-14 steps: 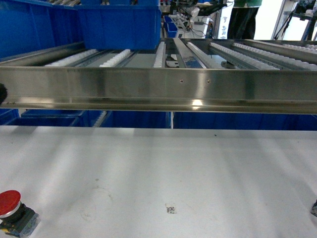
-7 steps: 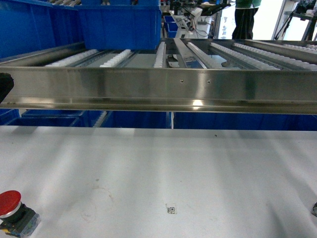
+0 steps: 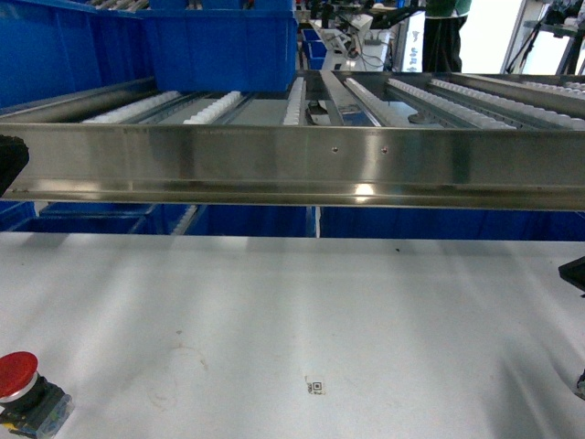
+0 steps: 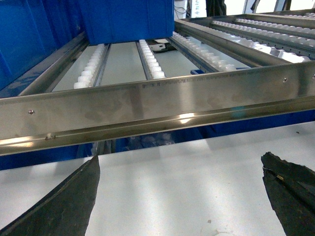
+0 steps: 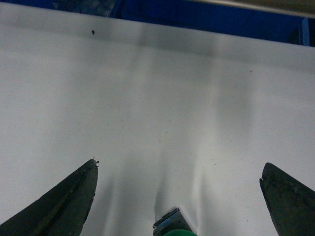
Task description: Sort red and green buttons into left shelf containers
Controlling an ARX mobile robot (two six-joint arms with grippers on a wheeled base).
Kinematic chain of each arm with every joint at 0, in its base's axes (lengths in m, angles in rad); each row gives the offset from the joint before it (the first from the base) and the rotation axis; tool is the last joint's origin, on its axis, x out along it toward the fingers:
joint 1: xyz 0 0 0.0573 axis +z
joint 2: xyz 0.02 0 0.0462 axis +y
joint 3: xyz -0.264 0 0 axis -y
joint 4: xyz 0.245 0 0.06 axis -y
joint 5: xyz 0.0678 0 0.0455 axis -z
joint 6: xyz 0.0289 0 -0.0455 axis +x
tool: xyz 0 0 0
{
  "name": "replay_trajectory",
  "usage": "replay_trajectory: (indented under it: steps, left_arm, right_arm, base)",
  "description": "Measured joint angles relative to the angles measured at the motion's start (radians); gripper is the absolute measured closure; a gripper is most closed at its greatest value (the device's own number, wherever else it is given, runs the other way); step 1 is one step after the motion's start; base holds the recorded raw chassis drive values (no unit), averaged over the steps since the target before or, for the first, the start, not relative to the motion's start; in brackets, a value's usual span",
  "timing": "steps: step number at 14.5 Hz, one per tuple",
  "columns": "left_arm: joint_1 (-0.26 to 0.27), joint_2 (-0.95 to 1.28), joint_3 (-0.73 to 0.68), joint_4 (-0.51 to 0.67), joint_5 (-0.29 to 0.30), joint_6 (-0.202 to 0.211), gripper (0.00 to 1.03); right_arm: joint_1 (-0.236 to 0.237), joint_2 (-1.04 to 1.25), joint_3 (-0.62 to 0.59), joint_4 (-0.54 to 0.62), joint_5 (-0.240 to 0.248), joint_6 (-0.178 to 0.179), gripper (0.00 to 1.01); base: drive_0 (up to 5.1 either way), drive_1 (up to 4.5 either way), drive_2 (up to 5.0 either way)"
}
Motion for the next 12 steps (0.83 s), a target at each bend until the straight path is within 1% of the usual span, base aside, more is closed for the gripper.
replay_trajectory:
  steps: [2,3,4,7,9,10,11,12]
  left_arm:
    - [0.000,0.000,0.000,0.000,0.000,0.000,0.05]
    - [0.000,0.000,0.000,0.000,0.000,0.000,0.05]
    - [0.000,0.000,0.000,0.000,0.000,0.000,0.05]
    - [0.000,0.000,0.000,0.000,0.000,0.000,0.05]
    - [0.000,0.000,0.000,0.000,0.000,0.000,0.05]
    - [0.000,0.000,0.000,0.000,0.000,0.000,0.05]
    - [0.000,0.000,0.000,0.000,0.000,0.000,0.05]
    - [0.000,0.000,0.000,0.000,0.000,0.000,0.05]
  right_arm:
    - [-0.004,0.036,0.014,-0.025,-0.023,0.001,0.03]
    - [-0.008,0.053,0.012,-0.003,-0.021,0.000,0.03]
    - [-0.018,0.090,-0.035,0.035,-0.018,-0.004,0.03]
    - [-0.018,0.112,-0.089,0.082,-0.018,-0.020,0.03]
    - [-0.017,0.145,-0.106,0.105,-0.008,-0.038,0.03]
    - [-0.017,0.160,-0.112,0.116,0.004,-0.048,0.03]
    - [-0.018,0.172,-0.115,0.128,0.005,-0.055,0.03]
    - [-0.018,0.187,-0.115,0.143,0.019,-0.060,0.03]
  base:
    - [0.0,0.00,0.0]
    - [0.0,0.00,0.0]
    - [0.0,0.00,0.0]
    - [0.0,0.00,0.0]
    - [0.0,0.00,0.0]
    - [0.0,0.00,0.0]
    - [0.0,0.00,0.0]
    - [0.0,0.00,0.0]
